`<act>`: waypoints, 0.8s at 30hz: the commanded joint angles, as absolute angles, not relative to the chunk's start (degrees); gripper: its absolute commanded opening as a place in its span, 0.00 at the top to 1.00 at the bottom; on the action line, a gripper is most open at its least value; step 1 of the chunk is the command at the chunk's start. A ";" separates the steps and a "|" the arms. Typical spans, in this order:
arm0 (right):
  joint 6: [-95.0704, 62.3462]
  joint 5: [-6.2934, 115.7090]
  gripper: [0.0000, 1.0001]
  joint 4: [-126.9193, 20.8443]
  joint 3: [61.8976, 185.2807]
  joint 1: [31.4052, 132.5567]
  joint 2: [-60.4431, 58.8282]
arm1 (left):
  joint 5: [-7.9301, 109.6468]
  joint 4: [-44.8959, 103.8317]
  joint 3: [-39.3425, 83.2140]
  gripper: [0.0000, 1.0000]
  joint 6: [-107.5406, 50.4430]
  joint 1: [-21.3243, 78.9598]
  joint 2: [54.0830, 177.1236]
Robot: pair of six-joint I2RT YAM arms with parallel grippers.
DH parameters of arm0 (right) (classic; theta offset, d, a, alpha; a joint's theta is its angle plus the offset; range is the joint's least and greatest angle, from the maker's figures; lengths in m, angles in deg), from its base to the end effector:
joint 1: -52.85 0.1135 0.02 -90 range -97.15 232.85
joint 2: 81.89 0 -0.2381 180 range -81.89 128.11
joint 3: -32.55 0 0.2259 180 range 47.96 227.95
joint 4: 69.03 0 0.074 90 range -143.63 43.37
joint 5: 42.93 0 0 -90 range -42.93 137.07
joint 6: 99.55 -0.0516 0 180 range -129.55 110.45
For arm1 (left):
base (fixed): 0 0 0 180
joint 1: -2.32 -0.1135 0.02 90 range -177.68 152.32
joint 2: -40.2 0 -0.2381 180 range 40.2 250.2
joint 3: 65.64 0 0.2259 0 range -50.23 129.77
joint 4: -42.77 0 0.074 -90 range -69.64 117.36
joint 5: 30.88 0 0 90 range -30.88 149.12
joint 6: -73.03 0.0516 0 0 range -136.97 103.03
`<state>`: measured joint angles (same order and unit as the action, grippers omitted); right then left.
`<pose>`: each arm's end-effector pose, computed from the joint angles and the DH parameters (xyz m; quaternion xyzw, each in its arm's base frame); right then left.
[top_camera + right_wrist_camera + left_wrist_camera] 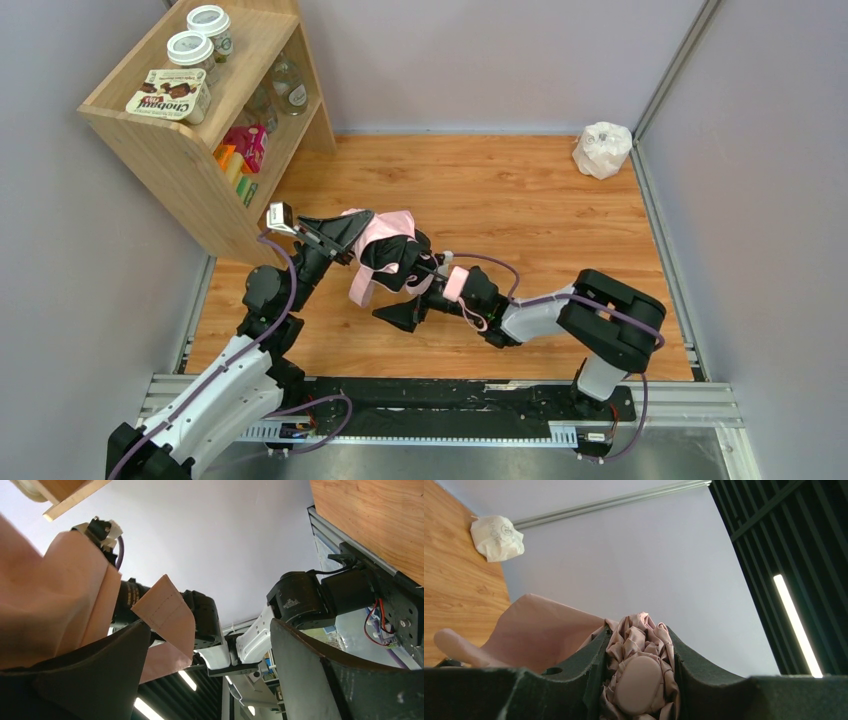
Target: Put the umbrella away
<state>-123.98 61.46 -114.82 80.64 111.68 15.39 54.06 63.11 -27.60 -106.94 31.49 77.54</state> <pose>0.1555 0.2818 0.1713 -0.2608 -0.6788 -0.6846 0.0510 0.1494 -0.0886 0.3057 -0.2548 0.5062 -0.7227 0.3956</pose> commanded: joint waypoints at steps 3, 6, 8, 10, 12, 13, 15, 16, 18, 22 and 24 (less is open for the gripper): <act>-127.33 60.07 0.08 -108.94 80.02 110.25 8.03 | 54.99 68.32 -27.64 1.00 -108.73 31.59 76.85; -124.25 61.92 0.05 -103.92 82.05 110.25 5.83 | 55.16 68.58 -28.26 1.00 -109.17 31.59 76.94; -123.98 61.48 0.05 -102.60 81.62 110.25 4.86 | 55.25 68.85 -28.44 1.00 -109.34 31.59 77.02; -123.02 61.04 0.05 -101.45 81.88 110.33 4.33 | 55.25 68.85 -28.26 1.00 -109.25 31.59 77.29; -122.75 61.65 0.07 -100.57 82.84 110.60 4.68 | 54.99 69.02 -27.82 1.00 -109.17 31.67 77.64; -123.27 61.74 0.09 -101.26 83.02 110.69 5.29 | 54.81 69.11 -27.39 1.00 -109.17 31.67 77.81; -124.50 61.22 0.13 -102.93 83.46 110.95 6.52 | 54.81 69.20 -26.86 1.00 -109.17 32.02 78.25; -124.77 61.30 0.15 -103.46 84.07 110.95 7.31 | 54.90 69.46 -26.68 1.00 -108.99 32.37 78.69; -125.39 62.00 0.17 -105.04 85.21 111.12 9.16 | 54.90 69.99 -26.33 1.00 -109.08 32.46 78.78; -126.35 63.32 0.17 -106.98 86.54 111.56 12.15 | 55.25 69.90 -26.50 1.00 -109.69 32.55 78.34; -126.79 62.89 0.15 -107.95 86.54 112.00 13.12 | 55.16 70.08 -26.59 1.00 -109.87 32.64 78.43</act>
<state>-123.74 62.55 -103.74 84.53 111.16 11.36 55.15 64.25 -29.09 -108.04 32.05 79.16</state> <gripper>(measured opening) 0.836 0.429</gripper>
